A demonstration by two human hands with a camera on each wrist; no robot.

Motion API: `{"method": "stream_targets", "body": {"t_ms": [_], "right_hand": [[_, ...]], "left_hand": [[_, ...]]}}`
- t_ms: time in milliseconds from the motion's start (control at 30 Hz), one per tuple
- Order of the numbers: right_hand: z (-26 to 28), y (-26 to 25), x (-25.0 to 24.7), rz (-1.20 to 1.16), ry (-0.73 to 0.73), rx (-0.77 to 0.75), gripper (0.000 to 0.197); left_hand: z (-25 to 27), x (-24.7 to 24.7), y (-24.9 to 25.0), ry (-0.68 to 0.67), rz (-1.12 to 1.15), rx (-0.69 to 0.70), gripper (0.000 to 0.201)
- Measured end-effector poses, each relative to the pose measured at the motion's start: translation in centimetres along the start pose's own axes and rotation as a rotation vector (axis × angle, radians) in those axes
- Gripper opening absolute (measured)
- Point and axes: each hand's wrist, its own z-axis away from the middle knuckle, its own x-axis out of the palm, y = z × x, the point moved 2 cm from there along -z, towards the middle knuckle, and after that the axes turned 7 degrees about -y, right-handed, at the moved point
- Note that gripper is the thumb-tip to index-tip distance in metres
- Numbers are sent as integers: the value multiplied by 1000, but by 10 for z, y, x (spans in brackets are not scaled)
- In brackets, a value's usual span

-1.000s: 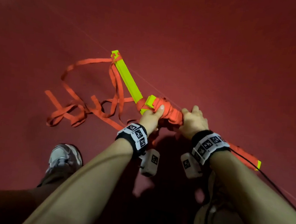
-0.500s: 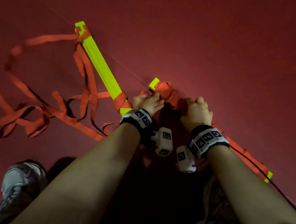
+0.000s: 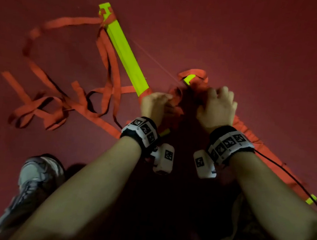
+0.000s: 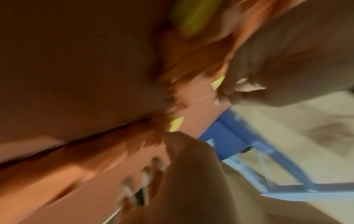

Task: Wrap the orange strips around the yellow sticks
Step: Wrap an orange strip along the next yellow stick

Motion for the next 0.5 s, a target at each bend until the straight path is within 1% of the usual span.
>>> {"method": "stream_targets", "body": {"t_ms": [33, 67, 100, 133, 167, 200, 267, 300, 333, 367, 433, 500], "right_hand": [[1, -16, 0, -40, -6, -93, 41], [3, -33, 1, -82, -65, -178, 36], [5, -51, 5, -104, -155, -240, 32], [8, -68, 10, -112, -247, -274, 32], [11, -83, 16, -108, -319, -269, 36], [13, -94, 23, -109, -359, -239, 43], [14, -108, 37, -83, -372, -153, 60], [12, -111, 44, -59, -369, -116, 69], [10, -114, 49, -41, -364, -97, 75], [7, -115, 54, -18, -357, -92, 75], [3, -118, 61, 43, -360, -138, 67], [4, -119, 64, 85, -395, -209, 63]], "left_hand": [[-1, -16, 1, 63, 1, 26, 27], [-4, -33, 0, 122, 16, 37, 27], [-7, -51, -3, 189, 34, 41, 26], [-8, -66, -5, 248, 33, 32, 21], [-11, -80, -10, 273, 19, 12, 13], [-14, -91, -15, 277, -12, -7, 11], [-14, -103, -20, 223, -41, -49, 29], [-11, -103, -19, 169, -25, -64, 31], [-9, -101, -19, 111, -39, -79, 30], [-10, -98, -22, 64, -69, -93, 30], [-12, -91, -28, 0, -138, -100, 34], [-11, -85, -31, -14, -133, -83, 38]]}}
